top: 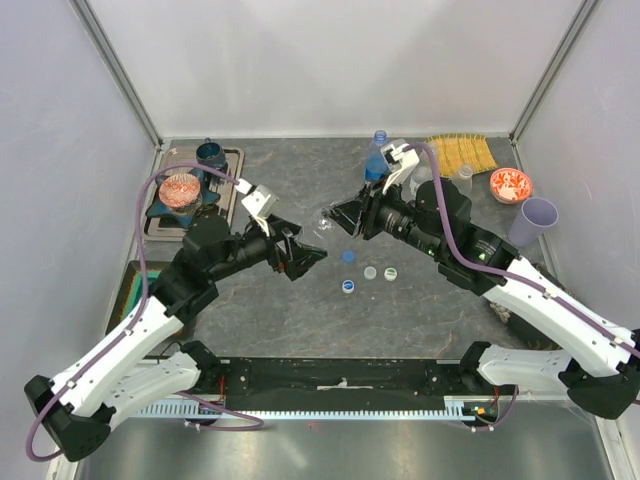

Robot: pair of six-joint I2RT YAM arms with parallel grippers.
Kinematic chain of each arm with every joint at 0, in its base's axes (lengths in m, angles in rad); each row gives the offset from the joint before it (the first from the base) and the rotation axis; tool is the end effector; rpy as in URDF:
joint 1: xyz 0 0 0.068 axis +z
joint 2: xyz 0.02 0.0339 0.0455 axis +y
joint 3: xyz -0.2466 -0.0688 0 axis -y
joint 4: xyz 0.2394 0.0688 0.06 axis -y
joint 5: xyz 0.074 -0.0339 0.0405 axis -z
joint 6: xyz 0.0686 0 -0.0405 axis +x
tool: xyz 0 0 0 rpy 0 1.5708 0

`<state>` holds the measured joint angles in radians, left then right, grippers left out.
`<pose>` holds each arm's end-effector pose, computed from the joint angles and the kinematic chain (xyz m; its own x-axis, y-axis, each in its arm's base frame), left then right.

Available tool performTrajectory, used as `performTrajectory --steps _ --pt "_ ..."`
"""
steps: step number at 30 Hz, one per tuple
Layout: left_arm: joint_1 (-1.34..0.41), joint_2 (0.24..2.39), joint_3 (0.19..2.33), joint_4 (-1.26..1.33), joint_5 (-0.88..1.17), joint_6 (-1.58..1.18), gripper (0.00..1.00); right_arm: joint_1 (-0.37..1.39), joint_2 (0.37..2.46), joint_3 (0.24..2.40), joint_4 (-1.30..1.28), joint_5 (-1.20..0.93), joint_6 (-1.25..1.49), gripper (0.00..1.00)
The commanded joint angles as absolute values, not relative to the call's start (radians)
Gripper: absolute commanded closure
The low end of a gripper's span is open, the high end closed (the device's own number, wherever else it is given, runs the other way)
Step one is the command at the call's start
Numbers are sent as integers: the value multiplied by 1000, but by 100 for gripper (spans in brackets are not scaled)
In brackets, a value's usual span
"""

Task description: Unscrew the bottle caps

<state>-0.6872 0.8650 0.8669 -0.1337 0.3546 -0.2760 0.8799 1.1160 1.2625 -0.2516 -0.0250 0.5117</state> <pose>0.1677 -0.1684 0.3435 -0.3324 -0.0578 -0.9414 0.8007 0.5101 -0.3140 0.1781 0.2181 0.4144 -0.4433 0.2321 -0.8658 -0.6528 0.5783 0.4892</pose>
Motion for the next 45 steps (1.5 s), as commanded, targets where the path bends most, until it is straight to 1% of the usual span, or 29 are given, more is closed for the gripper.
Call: performTrajectory --steps 1,5,6,9,10,12,13,16,17,21,22,26,29,39,43,44,45 --pt "-673 772 848 -190 103 -327 1 882 1114 1356 -271 72 446 100" --pt "-672 706 796 -219 2 -363 1 882 1155 1411 -305 195 399 100" --pt "-673 689 789 -227 -50 -382 1 881 1185 1429 -316 245 382 100" --pt "-673 644 764 -273 -128 -409 1 882 1244 1473 -319 310 353 100" --pt "-673 635 759 -291 -147 -414 1 882 1261 1483 -315 368 347 100" --pt "-673 611 752 -342 -193 -420 1 881 1308 1482 -279 446 334 100" --pt "-673 601 747 -356 -205 -423 1 877 1324 1461 -258 534 315 100" --pt "-673 558 707 -388 -236 -436 1 855 1379 1372 -109 633 293 100" --pt "-673 548 697 -390 -236 -439 1 829 1417 1353 -36 638 291 100" --pt "-673 505 663 -393 -213 -448 1 769 1558 1361 25 690 314 100" --pt "-673 500 655 -397 -209 -446 1 761 1584 1365 38 698 316 100" --pt "-673 482 650 -399 -181 -433 1 746 1699 1347 230 742 266 100" --pt "-673 469 649 -399 -170 -420 1 744 1779 1384 281 753 230 100" --pt "-673 508 653 -388 -207 -377 2 735 1962 1558 233 721 209 100" --pt "-673 523 658 -388 -206 -382 2 735 2003 1615 145 703 210 100" --pt "-673 525 658 -388 -204 -382 2 736 2011 1623 124 700 212 100" --pt "-673 526 658 -388 -203 -380 2 735 2014 1635 108 698 213 96"
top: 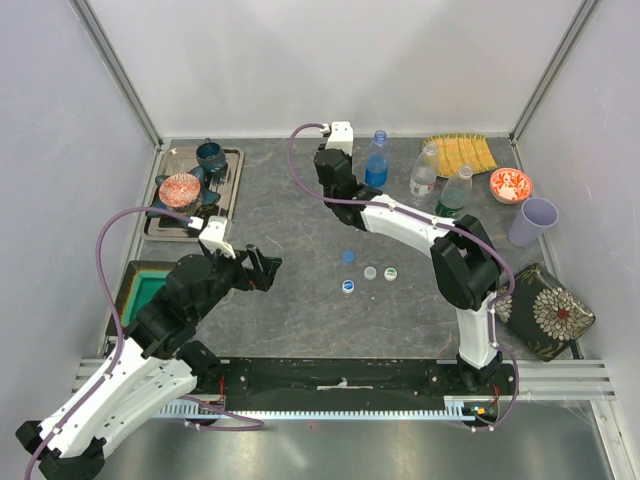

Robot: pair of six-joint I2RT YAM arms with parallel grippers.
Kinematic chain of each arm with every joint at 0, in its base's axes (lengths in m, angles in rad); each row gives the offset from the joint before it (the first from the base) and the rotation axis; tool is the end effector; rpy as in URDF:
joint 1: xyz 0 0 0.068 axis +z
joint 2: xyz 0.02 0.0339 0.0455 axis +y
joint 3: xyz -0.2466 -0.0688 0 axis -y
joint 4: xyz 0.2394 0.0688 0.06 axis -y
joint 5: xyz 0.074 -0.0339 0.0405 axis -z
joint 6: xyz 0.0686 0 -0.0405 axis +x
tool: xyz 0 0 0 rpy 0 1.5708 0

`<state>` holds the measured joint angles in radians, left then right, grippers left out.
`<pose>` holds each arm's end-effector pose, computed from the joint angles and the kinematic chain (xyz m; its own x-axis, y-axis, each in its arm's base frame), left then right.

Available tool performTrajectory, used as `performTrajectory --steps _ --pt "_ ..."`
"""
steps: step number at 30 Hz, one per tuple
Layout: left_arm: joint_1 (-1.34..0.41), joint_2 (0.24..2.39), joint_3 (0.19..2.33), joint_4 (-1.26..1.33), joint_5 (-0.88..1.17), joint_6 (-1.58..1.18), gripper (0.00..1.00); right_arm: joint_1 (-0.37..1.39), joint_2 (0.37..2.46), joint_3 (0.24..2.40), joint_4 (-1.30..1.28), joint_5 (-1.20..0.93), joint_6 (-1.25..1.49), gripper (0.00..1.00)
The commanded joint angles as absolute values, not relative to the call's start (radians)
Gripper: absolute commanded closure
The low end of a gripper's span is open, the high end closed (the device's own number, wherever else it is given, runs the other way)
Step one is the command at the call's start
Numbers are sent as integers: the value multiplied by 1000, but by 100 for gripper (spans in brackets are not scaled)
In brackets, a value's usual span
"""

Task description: Unscrew the bottle caps

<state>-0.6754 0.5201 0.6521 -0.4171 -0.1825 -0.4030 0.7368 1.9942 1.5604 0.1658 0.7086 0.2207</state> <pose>0.1414 -0.0973 0.2873 -0.3897 -0.1819 -0.9028 0.3544 0.8751 -0.3294 0.3895 0.2931 0.2588 -0.2013 0.0418 -0.9786 -0.0014 0.9991 0.0430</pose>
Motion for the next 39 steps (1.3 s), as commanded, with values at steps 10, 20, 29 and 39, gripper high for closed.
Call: performTrajectory --steps 10,20,29,39 --pt "-673 525 663 -388 -190 -385 2 733 2005 1632 14 663 225 57" --pt "-673 534 673 -388 -179 -400 2 733 2002 1677 -43 660 230 29" --pt "-673 545 684 -388 -181 -399 2 733 1921 1709 -77 663 229 15" --pt "-673 584 710 -394 -196 -394 1 772 1511 1558 -186 710 256 6"
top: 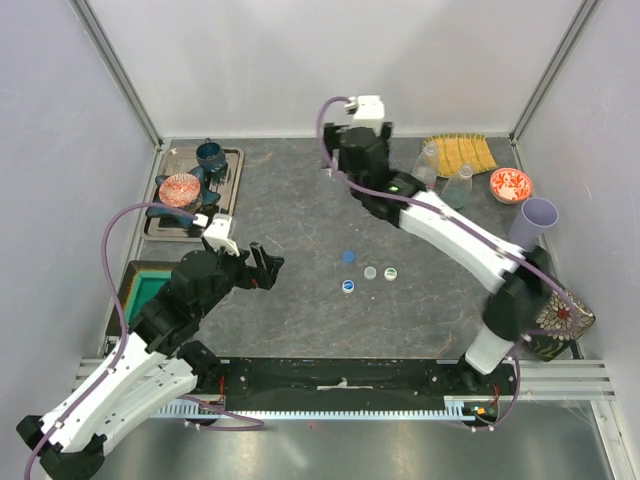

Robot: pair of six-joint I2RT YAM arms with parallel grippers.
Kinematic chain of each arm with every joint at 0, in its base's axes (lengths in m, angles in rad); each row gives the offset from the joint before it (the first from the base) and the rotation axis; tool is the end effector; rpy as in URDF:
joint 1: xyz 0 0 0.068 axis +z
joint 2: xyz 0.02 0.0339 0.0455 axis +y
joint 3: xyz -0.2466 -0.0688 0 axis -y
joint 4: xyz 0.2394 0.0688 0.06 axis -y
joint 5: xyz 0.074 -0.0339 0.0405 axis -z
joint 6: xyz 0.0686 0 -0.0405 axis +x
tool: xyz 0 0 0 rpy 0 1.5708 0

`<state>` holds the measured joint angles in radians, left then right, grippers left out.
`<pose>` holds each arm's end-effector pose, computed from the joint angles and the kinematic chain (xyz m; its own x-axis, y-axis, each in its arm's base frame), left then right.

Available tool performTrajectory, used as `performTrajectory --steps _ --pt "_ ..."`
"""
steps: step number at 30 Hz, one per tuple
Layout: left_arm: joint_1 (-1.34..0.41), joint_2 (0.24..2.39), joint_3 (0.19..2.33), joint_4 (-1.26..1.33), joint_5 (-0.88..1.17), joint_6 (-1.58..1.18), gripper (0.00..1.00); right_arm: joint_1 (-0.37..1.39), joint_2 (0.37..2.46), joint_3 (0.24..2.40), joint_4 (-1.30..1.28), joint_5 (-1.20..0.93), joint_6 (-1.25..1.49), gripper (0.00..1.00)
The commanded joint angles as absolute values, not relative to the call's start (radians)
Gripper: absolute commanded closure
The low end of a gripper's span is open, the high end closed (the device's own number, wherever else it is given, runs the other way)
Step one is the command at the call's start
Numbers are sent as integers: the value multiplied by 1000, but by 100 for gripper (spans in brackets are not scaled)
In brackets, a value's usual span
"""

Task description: Unscrew the bottle caps

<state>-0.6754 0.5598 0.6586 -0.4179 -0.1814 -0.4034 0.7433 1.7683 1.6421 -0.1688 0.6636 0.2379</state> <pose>0.1464 -0.1014 0.2834 -0.4141 -0.1630 -0.8955 0.3465 0.8815 -0.3207 0.3496 0.2639 0.3475 -0.2314 0.0395 -0.9721 -0.0460 0.9976 0.0514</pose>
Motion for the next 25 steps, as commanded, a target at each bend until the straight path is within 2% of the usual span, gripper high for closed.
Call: performTrajectory --steps 1,7,13,17,25 --pt "-673 597 716 -394 -198 -397 1 793 1406 1516 -189 722 262 5" --pt "-672 732 790 -469 -222 -454 1 867 977 1117 -302 712 287 3" --pt "-672 799 798 -512 -236 -573 0 896 718 801 -468 663 437 3" --pt "-672 799 787 -505 -250 -643 0 902 672 690 -451 609 456 2" --pt "-672 822 795 -495 -264 -707 0 900 703 724 -397 587 433 2"
